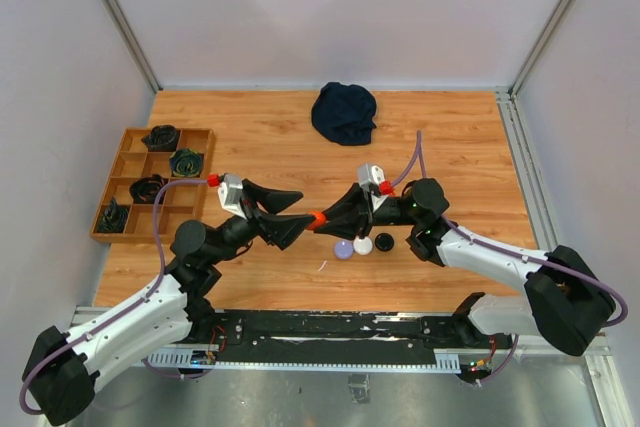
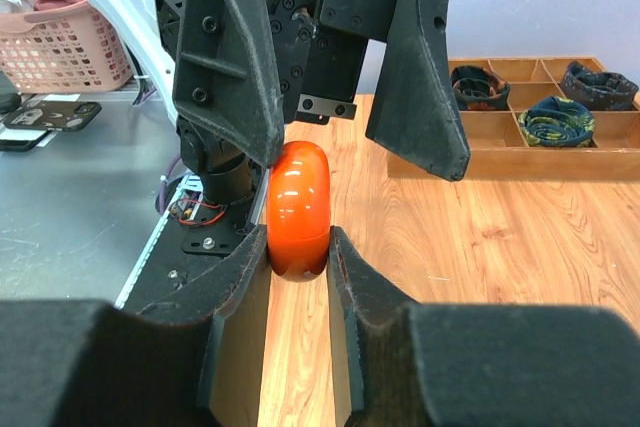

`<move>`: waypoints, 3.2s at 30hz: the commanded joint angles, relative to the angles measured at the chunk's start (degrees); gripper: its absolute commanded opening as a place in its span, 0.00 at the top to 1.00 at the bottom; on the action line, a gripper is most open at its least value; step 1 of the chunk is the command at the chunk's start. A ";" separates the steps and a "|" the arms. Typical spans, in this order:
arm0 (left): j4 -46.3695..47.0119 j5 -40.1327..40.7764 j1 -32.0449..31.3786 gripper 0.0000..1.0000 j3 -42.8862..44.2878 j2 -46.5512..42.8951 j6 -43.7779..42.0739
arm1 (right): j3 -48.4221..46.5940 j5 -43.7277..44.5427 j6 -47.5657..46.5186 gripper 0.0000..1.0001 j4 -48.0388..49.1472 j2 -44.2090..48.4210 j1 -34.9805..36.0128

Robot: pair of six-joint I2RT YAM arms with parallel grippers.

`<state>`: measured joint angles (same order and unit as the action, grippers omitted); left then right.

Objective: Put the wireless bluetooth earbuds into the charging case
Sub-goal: Open the charging case, then pick up the earbud from the center of the board.

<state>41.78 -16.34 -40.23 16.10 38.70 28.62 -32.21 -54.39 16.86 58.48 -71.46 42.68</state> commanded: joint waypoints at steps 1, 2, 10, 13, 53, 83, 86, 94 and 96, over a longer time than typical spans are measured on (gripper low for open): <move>-1.11 1.93 -0.03 0.21 2.17 -0.96 0.07 | 0.61 -0.03 -2.69 0.88 -1.06 1.30 -0.27; -1.46 2.19 -0.03 0.21 2.21 -1.03 0.00 | 0.69 0.05 -2.93 0.88 -1.31 1.39 -0.26; -3.74 -3.40 -0.03 0.20 2.43 -0.74 -3.26 | 0.33 1.05 -4.03 0.88 -3.70 2.13 -0.23; -5.86 -5.70 -0.03 0.19 2.57 -0.39 -5.54 | 0.09 1.04 -4.03 0.89 -4.75 2.60 -0.27; -14.62 4.68 -0.03 0.18 7.67 -1.08 -7.15 | -0.10 6.51 -11.68 0.89 -17.60 5.64 -0.25; -33.36 16.10 5.98 0.18 20.07 33.97 -7.31 | 9.44 21.97 -23.27 0.89 -20.35 7.39 -0.29; -33.93 13.95 7.63 0.18 22.08 38.99 -7.66 | 9.43 22.12 -23.37 0.89 -20.57 7.65 -0.29; -35.69 13.19 9.66 0.16 24.01 47.60 -7.83 | 9.48 22.65 -23.82 0.89 -21.03 7.88 -0.29; -36.88 12.71 9.80 0.17 24.42 49.03 -7.64 | 9.46 22.73 -23.98 0.88 -21.24 7.87 -0.31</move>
<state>6.72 -1.93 -31.14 38.59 85.45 21.63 -23.49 -32.69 -5.85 35.88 -64.38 42.68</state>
